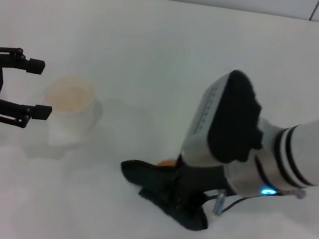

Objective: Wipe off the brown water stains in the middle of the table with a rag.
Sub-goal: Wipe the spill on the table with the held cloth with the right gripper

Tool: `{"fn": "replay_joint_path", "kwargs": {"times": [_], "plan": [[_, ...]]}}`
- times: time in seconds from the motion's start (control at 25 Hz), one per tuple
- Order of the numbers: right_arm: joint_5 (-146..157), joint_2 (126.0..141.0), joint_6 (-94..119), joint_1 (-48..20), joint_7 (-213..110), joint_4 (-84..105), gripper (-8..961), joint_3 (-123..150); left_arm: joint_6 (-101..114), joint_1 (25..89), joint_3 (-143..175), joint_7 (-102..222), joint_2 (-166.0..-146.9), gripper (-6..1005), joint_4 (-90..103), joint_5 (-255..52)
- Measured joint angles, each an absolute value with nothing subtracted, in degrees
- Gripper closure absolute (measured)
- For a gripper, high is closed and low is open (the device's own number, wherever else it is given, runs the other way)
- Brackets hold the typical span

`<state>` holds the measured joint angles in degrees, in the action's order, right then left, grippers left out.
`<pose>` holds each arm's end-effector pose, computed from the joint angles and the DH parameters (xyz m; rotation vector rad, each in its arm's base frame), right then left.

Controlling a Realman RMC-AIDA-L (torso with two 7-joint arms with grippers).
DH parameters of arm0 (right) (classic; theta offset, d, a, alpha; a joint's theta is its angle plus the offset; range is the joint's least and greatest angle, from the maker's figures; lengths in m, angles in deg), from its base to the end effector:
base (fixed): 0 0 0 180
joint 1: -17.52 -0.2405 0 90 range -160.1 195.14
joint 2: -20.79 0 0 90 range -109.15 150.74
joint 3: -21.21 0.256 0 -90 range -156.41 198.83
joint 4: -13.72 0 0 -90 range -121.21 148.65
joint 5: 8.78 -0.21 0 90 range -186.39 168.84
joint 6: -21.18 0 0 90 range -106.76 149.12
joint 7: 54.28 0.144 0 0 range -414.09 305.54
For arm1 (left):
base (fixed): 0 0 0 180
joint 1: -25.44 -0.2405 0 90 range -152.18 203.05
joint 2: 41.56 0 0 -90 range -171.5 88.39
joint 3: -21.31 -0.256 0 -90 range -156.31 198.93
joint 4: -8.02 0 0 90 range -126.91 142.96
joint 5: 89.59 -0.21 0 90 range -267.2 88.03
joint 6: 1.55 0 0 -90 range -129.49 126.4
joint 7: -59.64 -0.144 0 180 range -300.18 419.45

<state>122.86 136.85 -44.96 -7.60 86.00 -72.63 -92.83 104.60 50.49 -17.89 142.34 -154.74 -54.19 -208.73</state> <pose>0.1303 0.2812 -0.0945 -2.9497 0.3007 -0.2521 -0.2630 0.3092 0.0996 -2.8354 -0.2845 -0.3827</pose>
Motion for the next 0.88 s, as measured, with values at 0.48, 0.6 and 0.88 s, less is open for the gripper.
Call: {"fn": "replay_joint_path", "kwargs": {"times": [0.48, 0.6, 0.88], "plan": [[121.76, 136.84, -40.01, -11.32, 86.81, -68.4, 885, -94.07, 104.45, 50.69, -19.0, 142.55, -155.3, 117, -54.75, -208.59], [122.2, 136.7, -39.6, -11.55, 86.63, -67.52, 885, -92.08, 104.44, 50.6, -19.02, 142.55, -155.29, 117, -54.75, -208.59], [124.85, 136.49, -39.06, -11.46, 86.42, -65.67, 884, -88.02, 104.36, 50.57, -19.01, 142.49, -155.28, 118, -54.73, -208.61]]}}
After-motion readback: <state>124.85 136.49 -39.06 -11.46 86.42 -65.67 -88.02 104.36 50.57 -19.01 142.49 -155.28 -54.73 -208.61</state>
